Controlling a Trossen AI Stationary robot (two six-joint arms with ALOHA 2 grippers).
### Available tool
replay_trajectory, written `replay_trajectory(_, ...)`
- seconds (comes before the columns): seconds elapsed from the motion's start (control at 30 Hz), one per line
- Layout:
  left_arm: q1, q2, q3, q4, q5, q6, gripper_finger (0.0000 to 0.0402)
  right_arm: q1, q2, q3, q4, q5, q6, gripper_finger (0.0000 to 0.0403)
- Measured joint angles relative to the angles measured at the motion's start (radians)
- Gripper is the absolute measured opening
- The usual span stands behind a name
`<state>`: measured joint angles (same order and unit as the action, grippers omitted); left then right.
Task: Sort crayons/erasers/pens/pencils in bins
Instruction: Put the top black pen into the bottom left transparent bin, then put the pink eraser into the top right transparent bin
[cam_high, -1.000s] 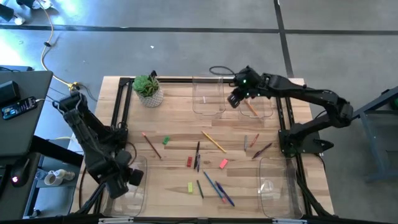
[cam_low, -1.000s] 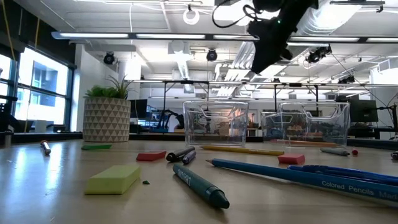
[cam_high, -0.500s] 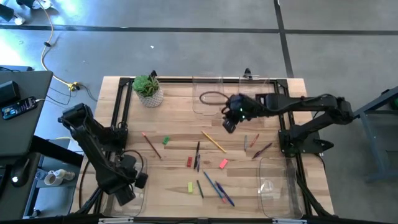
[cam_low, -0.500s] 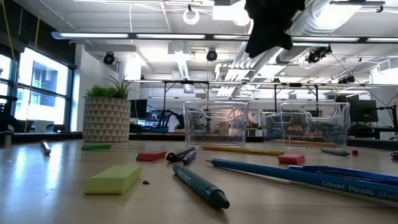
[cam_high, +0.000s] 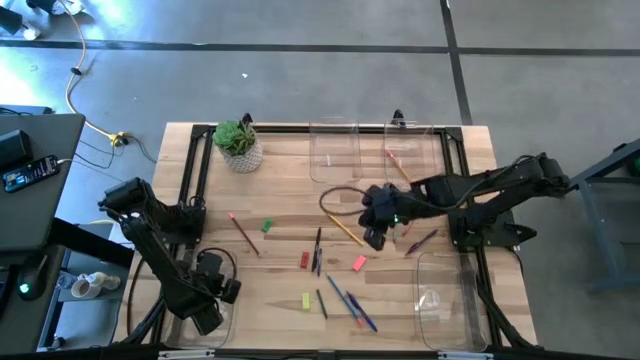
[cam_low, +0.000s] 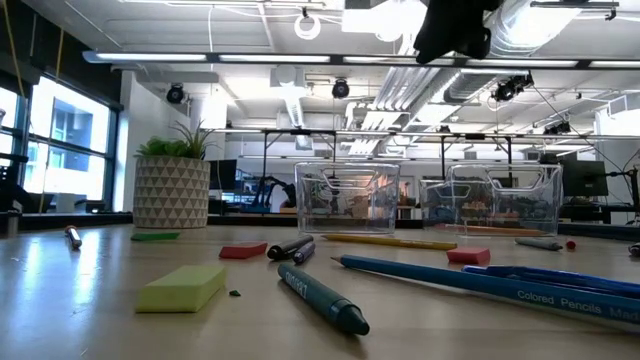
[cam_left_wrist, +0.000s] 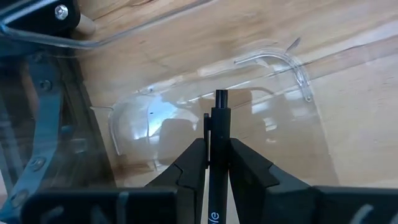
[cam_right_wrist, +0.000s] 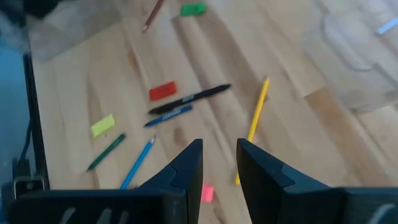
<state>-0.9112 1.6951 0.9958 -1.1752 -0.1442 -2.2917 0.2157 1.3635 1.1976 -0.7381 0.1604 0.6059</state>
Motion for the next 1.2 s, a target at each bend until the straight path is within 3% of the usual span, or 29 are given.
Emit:
replay_trajectory(0.63, 0.002, -0.047, 0.001, -0.003, 0.012, 0.0, 0.0133, 0.141, 0.12, 0.0, 0.005, -0.066, -0.131, 0.0095)
replay_trajectory(1.0, 0.002, -0.243, 0.054, -0.036, -0.006, 0.104, 0.0132, 0.138, 0.13, -0.001, 0.019, -0.085, -0.334, 0.0176)
replay_trajectory(1.2, 0.002, -0.375, 0.099, -0.035, -0.121, 0.104, 0.0131, 0.138, 0.131, -0.001, 0.018, -0.113, -0.551, 0.0184)
